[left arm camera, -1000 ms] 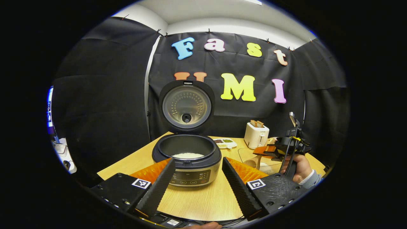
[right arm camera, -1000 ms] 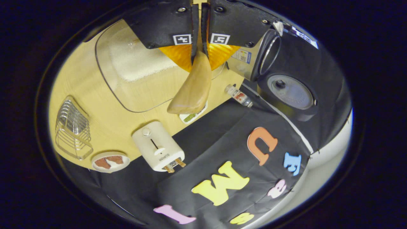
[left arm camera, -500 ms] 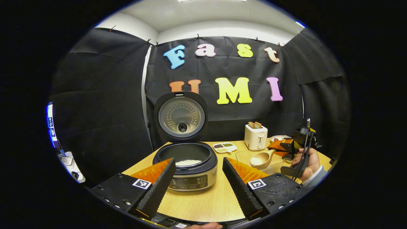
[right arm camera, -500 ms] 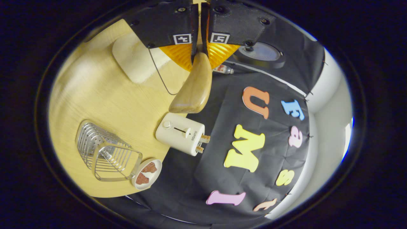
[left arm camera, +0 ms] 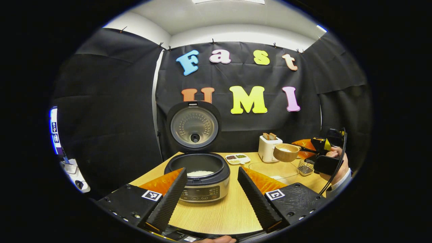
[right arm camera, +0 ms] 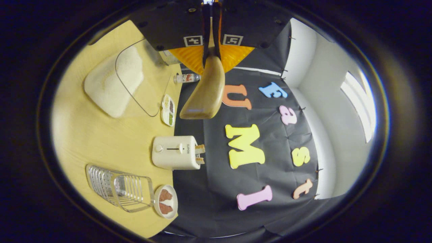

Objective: Close the left gripper, press the button to open the rice cooker; take a wooden spoon from the chopstick holder with the right hand, scoop a spoonful of rice and pour it into the rice cooker, then put the wooden spoon back into the chopstick holder.

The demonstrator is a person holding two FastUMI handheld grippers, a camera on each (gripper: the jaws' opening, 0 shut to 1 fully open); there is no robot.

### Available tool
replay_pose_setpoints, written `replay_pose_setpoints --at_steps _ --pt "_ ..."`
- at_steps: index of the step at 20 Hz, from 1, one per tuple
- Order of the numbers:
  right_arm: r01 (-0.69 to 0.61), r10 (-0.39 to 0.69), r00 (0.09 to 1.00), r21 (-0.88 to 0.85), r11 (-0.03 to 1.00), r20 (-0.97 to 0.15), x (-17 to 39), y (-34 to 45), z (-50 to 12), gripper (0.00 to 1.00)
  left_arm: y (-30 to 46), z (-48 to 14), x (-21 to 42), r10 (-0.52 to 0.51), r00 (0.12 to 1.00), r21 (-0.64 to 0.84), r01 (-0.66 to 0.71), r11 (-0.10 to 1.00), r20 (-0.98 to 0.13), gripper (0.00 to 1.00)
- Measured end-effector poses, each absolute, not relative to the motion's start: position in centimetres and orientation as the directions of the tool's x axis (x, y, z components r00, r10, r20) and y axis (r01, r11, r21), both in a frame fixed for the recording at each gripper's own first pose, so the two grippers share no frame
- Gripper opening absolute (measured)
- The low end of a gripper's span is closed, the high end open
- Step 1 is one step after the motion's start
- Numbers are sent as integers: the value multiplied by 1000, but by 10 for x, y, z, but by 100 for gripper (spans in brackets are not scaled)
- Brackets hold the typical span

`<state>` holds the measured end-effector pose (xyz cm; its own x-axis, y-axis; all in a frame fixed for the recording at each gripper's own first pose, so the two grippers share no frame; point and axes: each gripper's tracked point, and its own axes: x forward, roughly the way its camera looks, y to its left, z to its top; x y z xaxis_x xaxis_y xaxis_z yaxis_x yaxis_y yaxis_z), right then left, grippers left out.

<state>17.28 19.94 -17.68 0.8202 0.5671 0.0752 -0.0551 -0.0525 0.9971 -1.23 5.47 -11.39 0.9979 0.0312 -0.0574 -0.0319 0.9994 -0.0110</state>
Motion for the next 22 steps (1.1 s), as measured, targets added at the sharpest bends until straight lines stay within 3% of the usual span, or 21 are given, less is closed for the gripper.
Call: replay_pose_setpoints --at_steps 9,17,22 --pt "-139 613 787 988 64 70 169 267 -120 8 79 -117 -34 28 999 -63 -29 998 -28 96" --pt "-255 636 771 895 365 -40 180 362 -97 8 116 -129 -44 70 997 -94 -72 993 -16 96" --pt "-341 601 792 744 574 -101 193 408 -90 8 144 -134 -47 118 993 -106 -118 987 -13 95"
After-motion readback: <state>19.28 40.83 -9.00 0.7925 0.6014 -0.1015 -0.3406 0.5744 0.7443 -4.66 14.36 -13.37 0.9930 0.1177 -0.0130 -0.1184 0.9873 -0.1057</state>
